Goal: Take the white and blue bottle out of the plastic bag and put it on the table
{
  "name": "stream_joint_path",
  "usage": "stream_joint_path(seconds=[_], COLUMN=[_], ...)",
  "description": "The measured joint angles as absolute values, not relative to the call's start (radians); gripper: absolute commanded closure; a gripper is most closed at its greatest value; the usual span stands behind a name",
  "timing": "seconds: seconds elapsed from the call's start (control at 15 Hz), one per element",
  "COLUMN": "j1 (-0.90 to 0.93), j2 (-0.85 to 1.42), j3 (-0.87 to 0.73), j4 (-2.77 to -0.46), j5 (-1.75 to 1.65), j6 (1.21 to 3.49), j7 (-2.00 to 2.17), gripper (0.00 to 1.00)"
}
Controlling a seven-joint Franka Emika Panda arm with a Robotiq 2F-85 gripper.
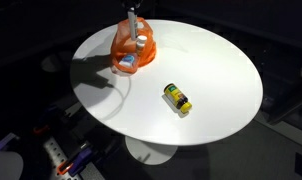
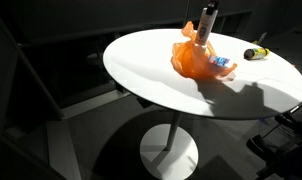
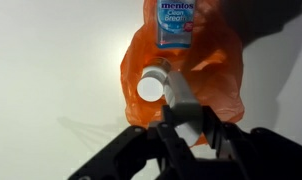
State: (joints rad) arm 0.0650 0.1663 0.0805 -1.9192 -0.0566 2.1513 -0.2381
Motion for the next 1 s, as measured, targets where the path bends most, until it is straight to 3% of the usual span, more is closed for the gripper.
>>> stream_joint_path(seconds=[1.0], j1=[-0.054], j2=[0.183], j3=[-0.028], j4=[-1.921], j5=[-0.014], j6=[2.178], j7=[-0.228], gripper=[0.89])
